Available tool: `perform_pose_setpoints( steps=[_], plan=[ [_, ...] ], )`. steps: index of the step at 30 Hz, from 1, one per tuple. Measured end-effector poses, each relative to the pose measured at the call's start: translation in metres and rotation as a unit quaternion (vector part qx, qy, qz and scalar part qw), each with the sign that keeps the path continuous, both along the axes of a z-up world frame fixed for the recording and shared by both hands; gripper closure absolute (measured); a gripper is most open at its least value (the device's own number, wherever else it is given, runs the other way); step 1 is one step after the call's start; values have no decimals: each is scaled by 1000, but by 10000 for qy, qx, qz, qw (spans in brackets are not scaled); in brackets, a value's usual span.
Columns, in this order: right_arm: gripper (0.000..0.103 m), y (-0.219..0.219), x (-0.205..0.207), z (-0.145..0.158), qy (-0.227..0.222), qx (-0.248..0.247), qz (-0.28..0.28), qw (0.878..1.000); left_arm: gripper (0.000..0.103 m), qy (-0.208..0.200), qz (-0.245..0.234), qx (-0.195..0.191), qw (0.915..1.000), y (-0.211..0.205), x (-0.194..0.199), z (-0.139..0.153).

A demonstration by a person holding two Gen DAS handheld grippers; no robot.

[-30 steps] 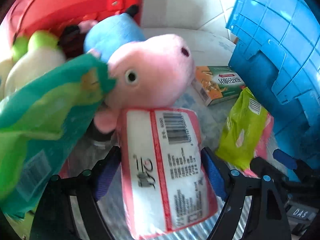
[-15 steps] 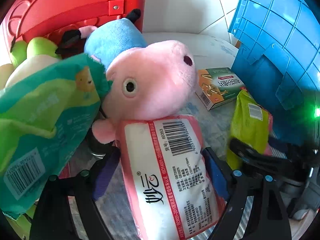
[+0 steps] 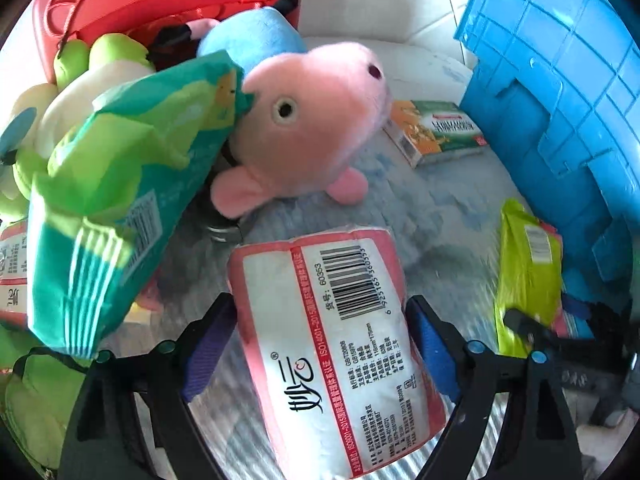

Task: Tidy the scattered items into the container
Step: 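Lift the tissue pack with the left tool while the right tool grasps the pink-green wipes pack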

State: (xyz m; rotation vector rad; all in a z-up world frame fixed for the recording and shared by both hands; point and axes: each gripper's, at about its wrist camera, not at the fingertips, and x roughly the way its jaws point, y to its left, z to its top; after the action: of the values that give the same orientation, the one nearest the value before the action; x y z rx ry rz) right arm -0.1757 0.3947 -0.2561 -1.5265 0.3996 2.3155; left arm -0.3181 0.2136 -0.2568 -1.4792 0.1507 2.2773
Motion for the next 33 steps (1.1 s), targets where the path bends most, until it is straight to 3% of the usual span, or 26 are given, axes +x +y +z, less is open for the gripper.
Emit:
perform_pose_setpoints(
  steps=[5, 9, 16, 22, 27, 30, 33],
  plan=[
    [0, -2, -16, 2, 28, 204, -123, 9997, 10, 37, -30, -403, 9992, 11, 3, -7],
    [0, -5, -23, 4, 9, 261, 25, 9997, 18, 45, 84, -408, 9991, 4, 11, -2],
    [0, -65, -7, 15, -324, -42, 1606, 9865, 19, -14, -81, -598, 9982, -15, 35, 3],
    [0, -75, -5, 28, -396, -229, 1293, 9906, 19, -39, -55, -574, 9983, -16, 44, -2],
    [1, -84, -21, 27, -352, 104, 1180, 9923, 22, 54, -28, -538, 9985, -12, 45, 1],
    [13, -95, -19, 38, -319, 262, 1286, 9908, 23, 139, -85, -467, 9988, -13, 49, 10],
    [26, -99, -13, 55, -199, 45, 1350, 9906, 23, 276, -68, -420, 9987, -19, 57, 26]
  ],
)
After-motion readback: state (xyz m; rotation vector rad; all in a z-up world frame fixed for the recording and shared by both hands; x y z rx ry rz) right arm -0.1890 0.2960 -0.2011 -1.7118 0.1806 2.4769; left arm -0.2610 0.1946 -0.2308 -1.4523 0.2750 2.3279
